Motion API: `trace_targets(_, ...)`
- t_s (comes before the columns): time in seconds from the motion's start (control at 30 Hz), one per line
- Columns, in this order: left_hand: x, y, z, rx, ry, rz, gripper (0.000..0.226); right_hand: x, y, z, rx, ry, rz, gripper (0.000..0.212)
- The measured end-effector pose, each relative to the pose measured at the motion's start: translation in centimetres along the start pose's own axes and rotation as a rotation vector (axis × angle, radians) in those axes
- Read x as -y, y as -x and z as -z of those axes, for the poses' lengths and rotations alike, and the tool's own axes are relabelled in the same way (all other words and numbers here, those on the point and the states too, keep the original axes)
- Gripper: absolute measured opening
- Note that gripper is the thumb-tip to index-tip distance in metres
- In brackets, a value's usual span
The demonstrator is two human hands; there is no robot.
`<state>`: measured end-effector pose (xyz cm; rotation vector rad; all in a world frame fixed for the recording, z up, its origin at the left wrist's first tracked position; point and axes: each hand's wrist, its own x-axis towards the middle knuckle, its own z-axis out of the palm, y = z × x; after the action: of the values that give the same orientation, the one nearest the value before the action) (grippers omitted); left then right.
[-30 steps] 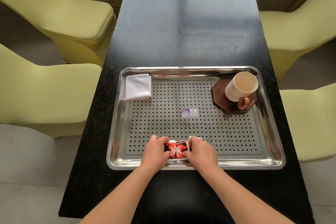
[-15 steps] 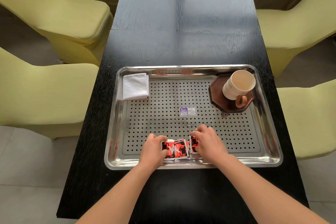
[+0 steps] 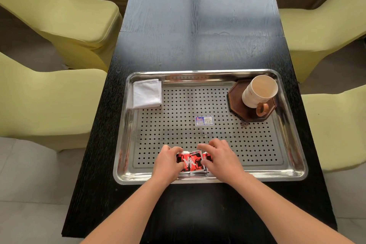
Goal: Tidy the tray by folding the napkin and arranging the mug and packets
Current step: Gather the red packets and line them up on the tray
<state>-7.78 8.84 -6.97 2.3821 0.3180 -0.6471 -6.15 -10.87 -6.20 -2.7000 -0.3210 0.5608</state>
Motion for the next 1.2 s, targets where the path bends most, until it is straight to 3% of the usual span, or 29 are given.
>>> trace_targets(0.1,0.1,0.0,-0.2,-0.009,-0.006,-0.006,0.047,0.9,-0.4,-0.8,0.057,0.134,0.108,0.057)
trace_targets(0.27,0.2,-0.1,-0.1,-0.006,-0.006,-0.011,0.047,1.1,-0.8,-1.4,0.03,0.167,0.132,0.039)
trace_targets(0.4,0.3,0.0,-0.3,-0.019,0.009,-0.012,0.046,0.4,-0.6,-1.2,-0.032,0.054,0.012,0.024)
trace_targets(0.97,0.4,0.0,-0.2,-0.009,0.015,0.004,0.052,2.1,-1.8,-0.9,0.069,-0.095,-0.081,0.032)
trace_targets(1.2,0.7,0.3,0.0,-0.015,0.013,-0.001,0.05,1.4,-0.9,-0.2,0.044,-0.073,-0.26,0.02)
